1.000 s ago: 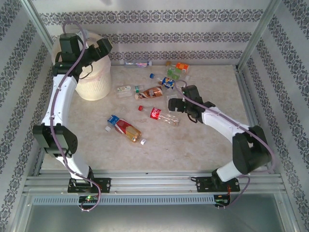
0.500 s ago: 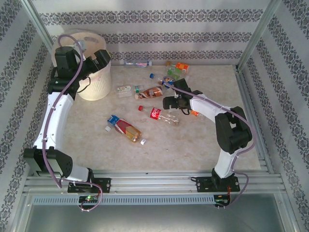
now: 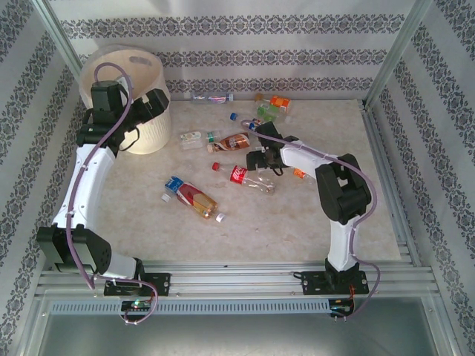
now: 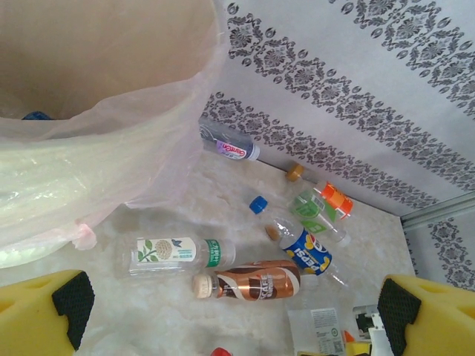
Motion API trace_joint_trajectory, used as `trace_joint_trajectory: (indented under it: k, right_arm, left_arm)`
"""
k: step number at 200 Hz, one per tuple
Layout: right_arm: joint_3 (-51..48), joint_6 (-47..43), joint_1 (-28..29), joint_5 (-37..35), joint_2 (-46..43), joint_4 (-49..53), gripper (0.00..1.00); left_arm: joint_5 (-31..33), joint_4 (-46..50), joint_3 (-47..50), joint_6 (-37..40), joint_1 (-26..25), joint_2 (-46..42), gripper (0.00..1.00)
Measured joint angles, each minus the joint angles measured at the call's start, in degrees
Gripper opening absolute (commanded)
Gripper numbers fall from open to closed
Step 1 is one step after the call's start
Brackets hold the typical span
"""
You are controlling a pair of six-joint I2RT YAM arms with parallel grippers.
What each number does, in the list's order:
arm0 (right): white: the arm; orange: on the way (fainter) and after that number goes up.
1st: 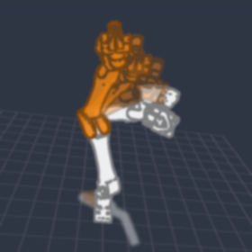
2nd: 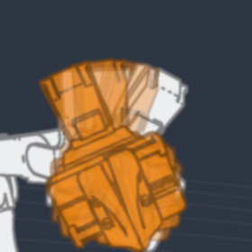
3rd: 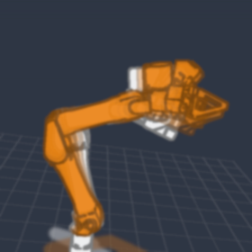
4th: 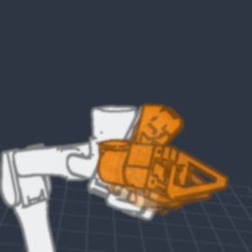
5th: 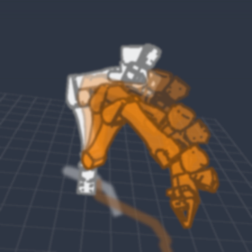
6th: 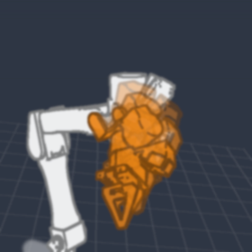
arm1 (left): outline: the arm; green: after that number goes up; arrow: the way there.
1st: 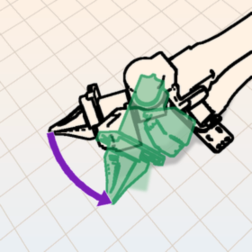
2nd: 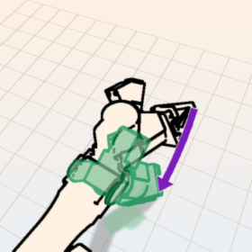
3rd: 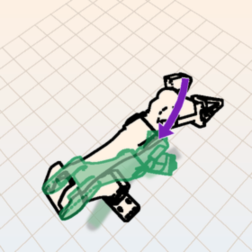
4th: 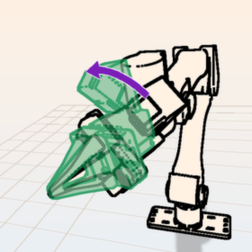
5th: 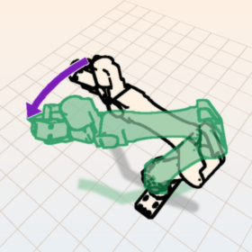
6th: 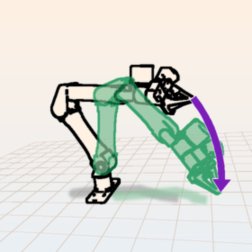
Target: Put the plastic bottles in the bin
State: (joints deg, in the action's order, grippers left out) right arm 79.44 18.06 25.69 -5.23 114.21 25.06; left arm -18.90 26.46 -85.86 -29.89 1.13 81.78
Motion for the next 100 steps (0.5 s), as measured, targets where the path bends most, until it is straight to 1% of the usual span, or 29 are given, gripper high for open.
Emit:
trace_joint_trajectory:
  k: [34, 77, 100]
  right_arm:
    - [0.4, 1.3, 0.7, -3.1, 1.7, 0.4, 0.98]
    - [-0.1, 2.4, 0.8, -5.2, 1.6, -0.9, 0.86]
    - [-1.6, 2.6, 1.0, -5.9, 0.2, -2.2, 0.81]
  left_arm:
    - [0.6, 0.2, 0.3, 0.1, 0.0, -0.3, 1.00]
    - [0.8, 0.2, 1.9, 0.1, 0.0, -0.7, 1.00]
    - [0.8, 0.2, 2.1, 0.1, 0.0, -0.7, 1.00]
